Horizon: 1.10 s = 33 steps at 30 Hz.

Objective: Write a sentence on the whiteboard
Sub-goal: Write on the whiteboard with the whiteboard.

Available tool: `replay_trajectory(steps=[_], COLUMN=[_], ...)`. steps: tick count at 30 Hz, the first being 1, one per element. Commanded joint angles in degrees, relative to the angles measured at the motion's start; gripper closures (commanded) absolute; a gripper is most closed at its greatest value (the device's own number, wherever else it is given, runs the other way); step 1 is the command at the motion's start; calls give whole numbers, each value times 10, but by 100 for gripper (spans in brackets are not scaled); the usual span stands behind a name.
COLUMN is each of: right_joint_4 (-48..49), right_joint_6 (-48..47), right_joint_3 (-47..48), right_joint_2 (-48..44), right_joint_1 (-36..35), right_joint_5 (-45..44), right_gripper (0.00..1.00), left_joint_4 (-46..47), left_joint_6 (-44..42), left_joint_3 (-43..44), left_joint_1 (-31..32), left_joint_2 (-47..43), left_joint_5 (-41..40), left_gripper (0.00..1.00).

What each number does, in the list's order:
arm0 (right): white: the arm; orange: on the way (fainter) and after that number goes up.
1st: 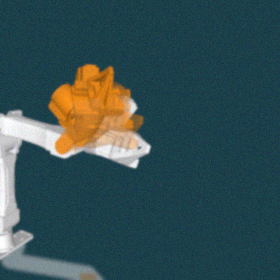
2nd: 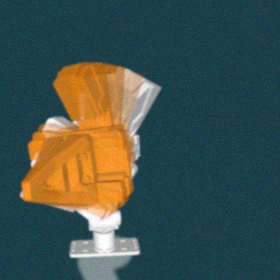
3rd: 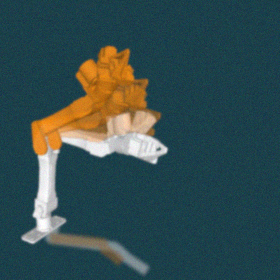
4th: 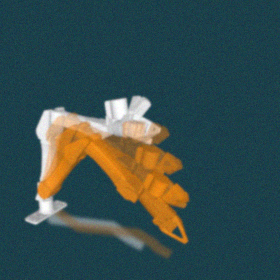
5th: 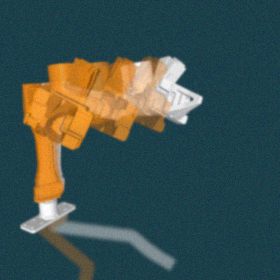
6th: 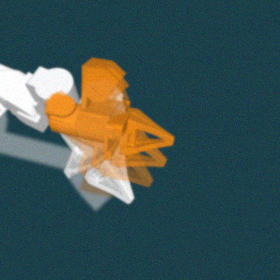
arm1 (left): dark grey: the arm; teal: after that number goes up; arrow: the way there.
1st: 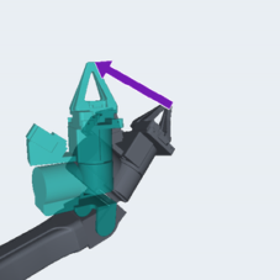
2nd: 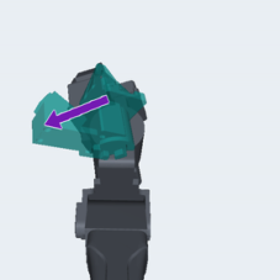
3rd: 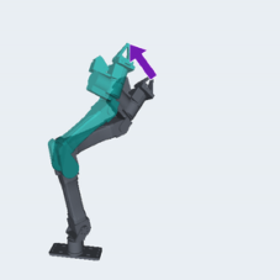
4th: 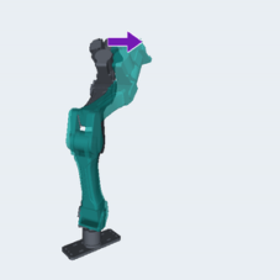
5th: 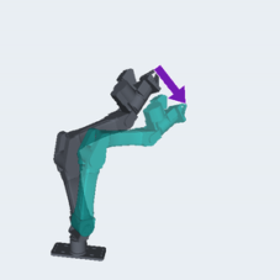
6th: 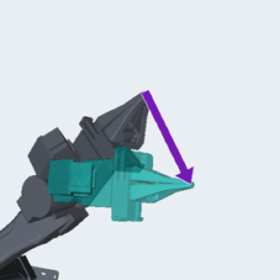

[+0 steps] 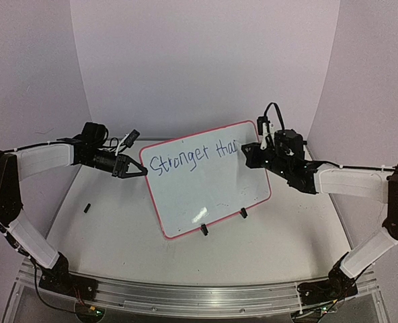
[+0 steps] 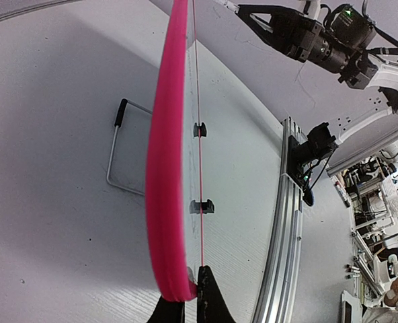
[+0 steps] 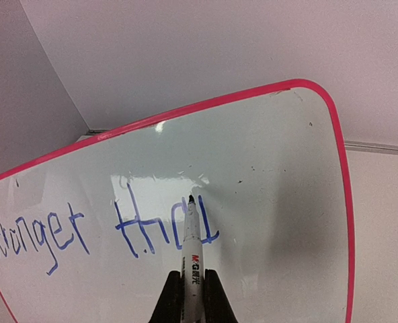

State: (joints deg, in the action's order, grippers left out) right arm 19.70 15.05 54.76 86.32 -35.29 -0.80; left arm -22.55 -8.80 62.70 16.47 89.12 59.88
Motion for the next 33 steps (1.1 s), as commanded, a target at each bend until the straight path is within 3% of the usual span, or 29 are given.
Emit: replay_trajectory(steps=[1, 17, 33], right_joint_4=[8, 6, 3], right_joint_6=[-9, -11, 1], right_joint_3=[24, 25, 5], right_joint_2=[18, 24, 19], right_joint_1=[2, 3, 5], right_joint_5=[-2, -54, -42], right_gripper=[100, 100, 100], left_joint_4=[14, 13, 14], left_joint_6=[-33, -33, -33], left_joint_3=[23, 23, 24], left_joint_1=[9, 9, 10], left_joint_2=[9, 12, 12], left_joint_5=[-21, -21, -21], left_gripper=[100, 100, 100])
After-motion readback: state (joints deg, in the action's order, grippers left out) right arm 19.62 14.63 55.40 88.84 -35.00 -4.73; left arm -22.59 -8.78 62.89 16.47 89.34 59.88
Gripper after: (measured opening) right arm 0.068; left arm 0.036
